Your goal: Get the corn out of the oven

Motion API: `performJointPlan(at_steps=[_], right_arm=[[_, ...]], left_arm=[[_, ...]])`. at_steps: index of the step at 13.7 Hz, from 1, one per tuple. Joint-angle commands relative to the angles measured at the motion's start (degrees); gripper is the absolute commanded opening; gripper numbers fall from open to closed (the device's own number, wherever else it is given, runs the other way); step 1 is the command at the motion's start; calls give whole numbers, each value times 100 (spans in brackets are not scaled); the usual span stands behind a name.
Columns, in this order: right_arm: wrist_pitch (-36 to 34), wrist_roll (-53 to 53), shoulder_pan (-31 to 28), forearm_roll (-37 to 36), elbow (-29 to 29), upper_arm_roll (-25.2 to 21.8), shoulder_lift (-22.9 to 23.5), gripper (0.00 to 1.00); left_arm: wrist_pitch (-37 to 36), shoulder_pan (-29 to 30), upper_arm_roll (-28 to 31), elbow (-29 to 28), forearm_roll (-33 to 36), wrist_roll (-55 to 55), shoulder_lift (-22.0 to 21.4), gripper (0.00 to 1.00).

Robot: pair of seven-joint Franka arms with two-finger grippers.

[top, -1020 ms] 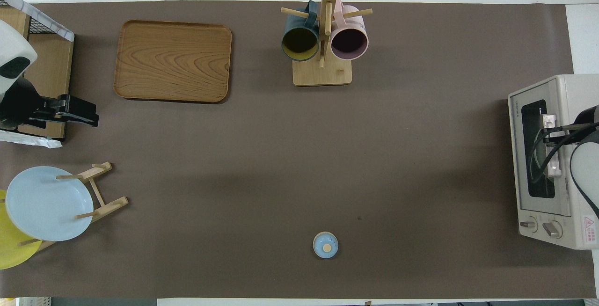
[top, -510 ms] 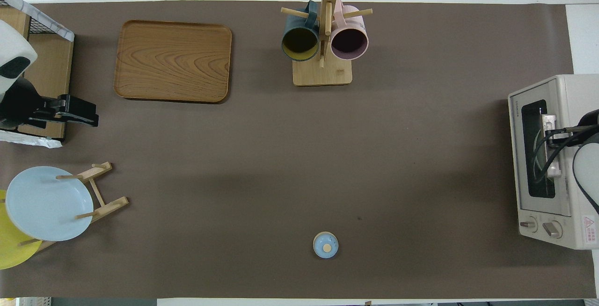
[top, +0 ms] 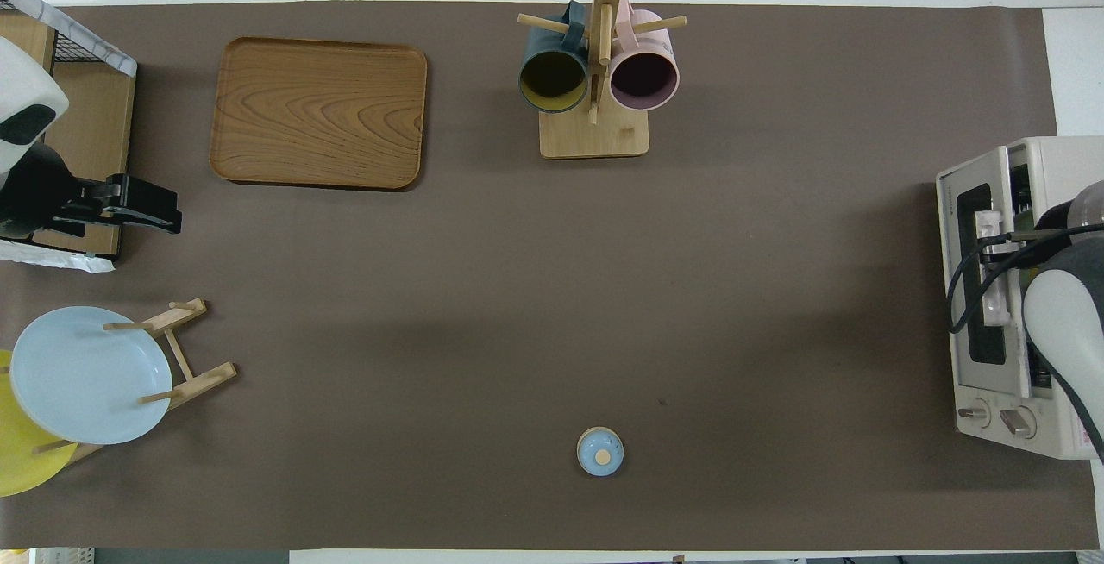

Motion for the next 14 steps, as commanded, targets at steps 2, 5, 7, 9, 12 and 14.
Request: performJointPlan(at_steps=[2, 5, 7, 9, 12, 14], right_arm=[[1039, 201, 62, 42, -148, 20, 708, 0], [1583, 210, 159, 77, -410, 20, 832, 0], [1804, 210, 220, 77, -587, 20, 814, 0], [2067, 201, 229, 77, -658, 20, 989, 0], [2603, 201, 212, 77, -720, 29, 1559, 0], [2929, 210, 221, 121, -702, 38, 1868, 0]], left_arm=[[-77, 65, -36, 55, -50, 44, -4, 100], [-103, 65, -19, 55, -50, 44, -4, 100], [-86, 65, -19, 46, -50, 44, -4, 100], [-77, 65, -19, 46, -50, 35, -4, 100], [-59, 65, -19, 28, -50, 43, -13, 100], [-24, 65, -28, -24, -50, 44, -22, 100]])
